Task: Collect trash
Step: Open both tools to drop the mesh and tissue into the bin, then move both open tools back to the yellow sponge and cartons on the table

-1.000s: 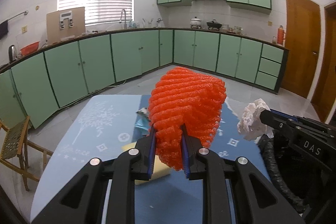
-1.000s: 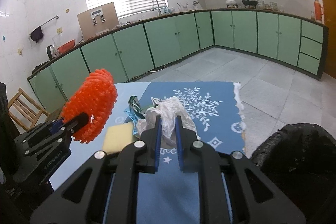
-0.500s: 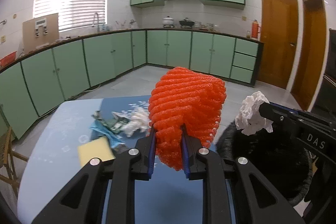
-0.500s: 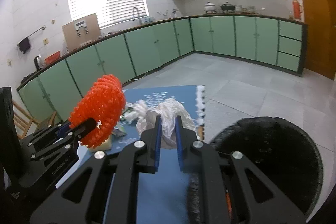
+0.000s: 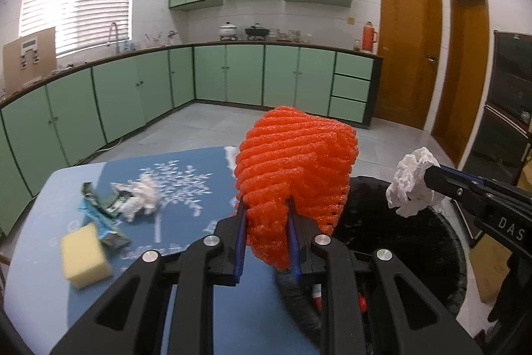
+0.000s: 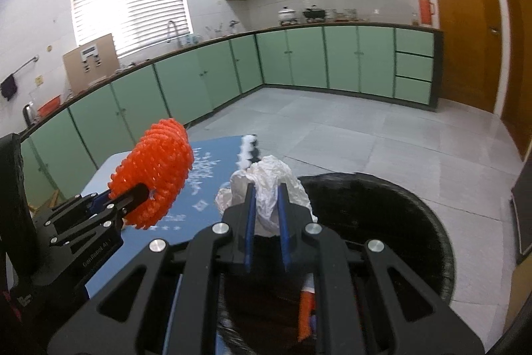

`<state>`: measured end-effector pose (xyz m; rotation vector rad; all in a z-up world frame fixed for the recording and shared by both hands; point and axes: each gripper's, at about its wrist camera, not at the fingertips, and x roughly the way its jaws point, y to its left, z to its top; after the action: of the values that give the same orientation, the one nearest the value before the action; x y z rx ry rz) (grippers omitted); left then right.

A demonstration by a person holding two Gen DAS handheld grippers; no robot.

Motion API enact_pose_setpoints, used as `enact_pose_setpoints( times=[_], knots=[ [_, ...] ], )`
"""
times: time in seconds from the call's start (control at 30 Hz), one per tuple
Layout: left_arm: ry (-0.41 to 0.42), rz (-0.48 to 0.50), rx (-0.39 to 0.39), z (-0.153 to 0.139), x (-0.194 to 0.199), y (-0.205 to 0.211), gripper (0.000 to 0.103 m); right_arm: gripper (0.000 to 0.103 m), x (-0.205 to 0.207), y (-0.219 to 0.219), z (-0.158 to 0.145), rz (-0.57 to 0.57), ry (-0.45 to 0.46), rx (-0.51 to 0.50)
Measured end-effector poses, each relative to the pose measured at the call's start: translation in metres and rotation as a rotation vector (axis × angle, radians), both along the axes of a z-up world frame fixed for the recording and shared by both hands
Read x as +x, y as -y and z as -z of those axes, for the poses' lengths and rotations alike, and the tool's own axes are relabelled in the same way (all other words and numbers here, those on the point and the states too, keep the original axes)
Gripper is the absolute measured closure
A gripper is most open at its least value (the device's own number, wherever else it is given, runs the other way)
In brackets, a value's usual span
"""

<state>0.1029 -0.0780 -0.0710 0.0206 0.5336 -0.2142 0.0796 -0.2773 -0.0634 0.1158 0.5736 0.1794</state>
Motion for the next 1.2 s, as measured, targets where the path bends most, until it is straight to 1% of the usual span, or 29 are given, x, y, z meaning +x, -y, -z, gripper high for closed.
enact_pose_setpoints(
  times=[0.3, 0.53, 0.67, 0.73, 0.77, 0.83, 0.87, 0.93, 1.0, 1.03, 1.1, 1.13, 1.2],
  knots=[
    [-0.029, 0.089, -0.006, 0.017, 0.009, 0.056, 0.082, 0.091, -0.010, 0.059, 0.024, 0.104, -0.032, -0.018],
    [-0.058, 0.123, -0.008, 0.031, 0.021, 0.087, 0.082, 0.091, -0.007, 0.091, 0.046, 0.154, -0.069, -0.020],
    [-0.081, 0.143, -0.015, 0.037, 0.028, 0.102, 0.082, 0.091, -0.004, 0.101, 0.058, 0.168, -0.090, -0.024],
    [-0.090, 0.153, -0.014, 0.040, 0.030, 0.107, 0.079, 0.091, 0.000, 0.105, 0.063, 0.175, -0.102, -0.027],
    [-0.099, 0.166, -0.017, 0.042, 0.031, 0.109, 0.072, 0.088, 0.000, 0.106, 0.065, 0.178, -0.106, -0.029],
    [-0.105, 0.179, -0.015, 0.043, 0.032, 0.111, 0.061, 0.087, -0.001, 0.108, 0.070, 0.190, -0.118, -0.031],
    [-0.106, 0.189, -0.016, 0.043, 0.031, 0.112, 0.058, 0.085, 0.000, 0.107, 0.070, 0.196, -0.124, -0.029],
    [-0.106, 0.202, -0.019, 0.043, 0.028, 0.111, 0.050, 0.071, -0.001, 0.111, 0.073, 0.209, -0.129, -0.029],
    [-0.112, 0.207, -0.037, 0.042, 0.027, 0.108, 0.044, 0.052, -0.002, 0.111, 0.075, 0.222, -0.131, -0.031],
    [-0.111, 0.205, -0.039, 0.042, 0.026, 0.106, 0.044, 0.049, -0.004, 0.111, 0.075, 0.230, -0.128, -0.035],
    [-0.109, 0.199, -0.037, 0.040, 0.024, 0.101, 0.044, 0.029, -0.005, 0.109, 0.074, 0.244, -0.122, -0.038],
    [-0.109, 0.197, -0.038, 0.039, 0.024, 0.098, 0.044, 0.026, -0.007, 0.107, 0.073, 0.249, -0.115, -0.034],
    [-0.095, 0.181, -0.036, 0.035, 0.020, 0.089, 0.042, 0.015, -0.009, 0.102, 0.069, 0.258, -0.108, -0.033]
  ],
)
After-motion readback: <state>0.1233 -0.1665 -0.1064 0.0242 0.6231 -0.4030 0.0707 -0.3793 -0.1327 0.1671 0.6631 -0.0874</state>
